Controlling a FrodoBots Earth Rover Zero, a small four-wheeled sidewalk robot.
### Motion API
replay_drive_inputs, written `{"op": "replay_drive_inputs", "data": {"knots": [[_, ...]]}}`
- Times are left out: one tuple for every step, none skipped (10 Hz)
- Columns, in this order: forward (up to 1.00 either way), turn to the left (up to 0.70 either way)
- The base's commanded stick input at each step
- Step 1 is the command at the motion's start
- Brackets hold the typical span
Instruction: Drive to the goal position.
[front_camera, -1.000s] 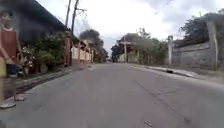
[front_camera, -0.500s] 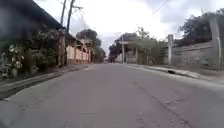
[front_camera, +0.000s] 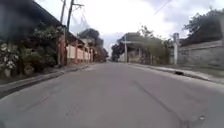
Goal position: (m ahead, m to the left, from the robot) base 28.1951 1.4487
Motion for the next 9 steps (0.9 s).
{"op": "replay_drive_inputs", "data": {"knots": [[1.0, 0.05], [1.0, 0.05], [1.0, 0.05], [1.0, 0.05], [1.0, 0.05], [1.0, 0.05], [1.0, 0.05], [1.0, 0.05], [1.0, 0.05]]}}
